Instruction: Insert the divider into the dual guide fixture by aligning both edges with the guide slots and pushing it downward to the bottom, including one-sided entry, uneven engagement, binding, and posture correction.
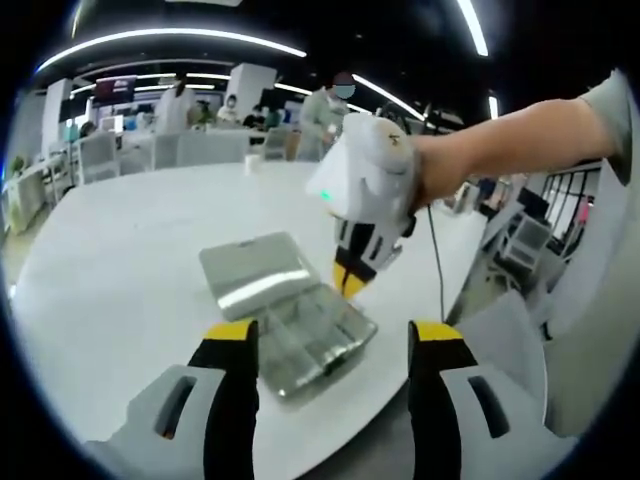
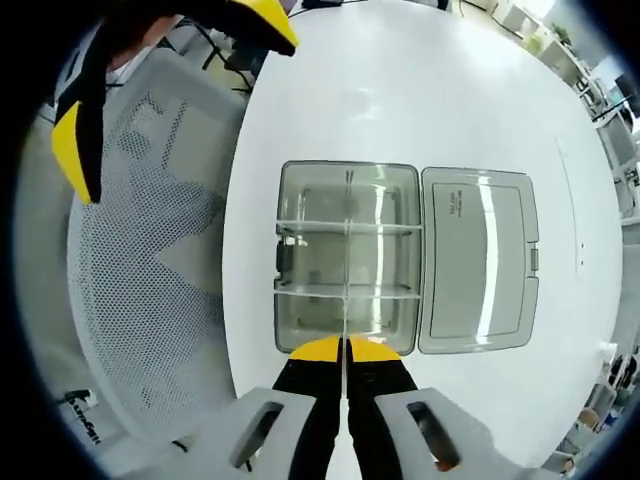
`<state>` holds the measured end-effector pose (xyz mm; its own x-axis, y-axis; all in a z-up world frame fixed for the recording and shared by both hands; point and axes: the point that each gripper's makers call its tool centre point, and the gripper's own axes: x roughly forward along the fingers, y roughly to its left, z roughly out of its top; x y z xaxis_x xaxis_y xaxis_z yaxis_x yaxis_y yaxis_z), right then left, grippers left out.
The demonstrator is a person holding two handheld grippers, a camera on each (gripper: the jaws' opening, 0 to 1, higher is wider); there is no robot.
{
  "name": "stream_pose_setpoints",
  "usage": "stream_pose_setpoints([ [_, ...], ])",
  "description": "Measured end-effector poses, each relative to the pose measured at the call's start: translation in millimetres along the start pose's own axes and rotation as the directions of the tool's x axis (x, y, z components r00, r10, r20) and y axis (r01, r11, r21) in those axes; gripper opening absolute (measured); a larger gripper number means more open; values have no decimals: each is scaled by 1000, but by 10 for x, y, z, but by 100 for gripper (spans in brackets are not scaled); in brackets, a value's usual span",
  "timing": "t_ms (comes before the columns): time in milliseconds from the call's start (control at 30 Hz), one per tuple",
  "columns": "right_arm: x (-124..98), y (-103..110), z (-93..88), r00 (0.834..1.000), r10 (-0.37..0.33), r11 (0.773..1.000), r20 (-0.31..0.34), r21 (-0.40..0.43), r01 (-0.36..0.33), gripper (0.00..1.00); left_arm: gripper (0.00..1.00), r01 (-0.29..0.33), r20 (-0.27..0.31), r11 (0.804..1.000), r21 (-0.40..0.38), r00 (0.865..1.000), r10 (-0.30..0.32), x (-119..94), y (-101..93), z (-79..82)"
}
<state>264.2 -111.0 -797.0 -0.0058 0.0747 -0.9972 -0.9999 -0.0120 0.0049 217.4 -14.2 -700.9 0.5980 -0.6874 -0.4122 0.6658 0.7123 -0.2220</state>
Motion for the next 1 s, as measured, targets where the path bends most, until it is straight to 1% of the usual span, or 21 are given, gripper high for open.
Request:
stream_pose_setpoints([
  [133,27,-18,-7,1000,2,1000,-1,2,-2,0,59,-2,0,1000,0,1000,2,-7,10,2],
  [200,43,-12,-11,1000,0,1000,-3,-10,0,0,59,-4,1,1000,0,1000,4,-10,16,6],
  [233,44,-21,5,1000,-7,1000,8,-17,7,0,59,-6,1,1000,-2,1000,6,-12,19,4],
  [367,79,-13,-16,1000,-2,1000,17,-9,2,0,59,-8,1,1000,-3,1000,8,-18,21,2],
  [433,87,0,-13,999,7,1000,46,28,-9,0,59,-9,0,1000,-2,1000,9,-23,23,-4],
  [500,93,10,-36,998,7,999,57,32,-8,0,59,-10,0,1000,-5,1000,10,-25,26,-7],
  [533,95,25,-25,998,12,999,69,51,-16,0,59,-10,0,1000,-5,1000,10,-25,27,-9],
  [600,101,25,-30,997,11,999,75,45,-14,0,59,-9,-1,1000,-3,1000,9,-24,27,-9],
  [767,133,8,-26,997,12,999,77,43,-16,0,59,-4,-2,1000,-1,1000,4,-7,20,5],
  [800,140,10,-25,997,11,1000,79,20,-13,0,59,-4,-2,1000,0,1000,4,-7,19,6],
  [1000,177,9,-28,997,19,999,78,35,-22,0,58,-7,-5,1000,1,1000,7,-20,37,4],
])
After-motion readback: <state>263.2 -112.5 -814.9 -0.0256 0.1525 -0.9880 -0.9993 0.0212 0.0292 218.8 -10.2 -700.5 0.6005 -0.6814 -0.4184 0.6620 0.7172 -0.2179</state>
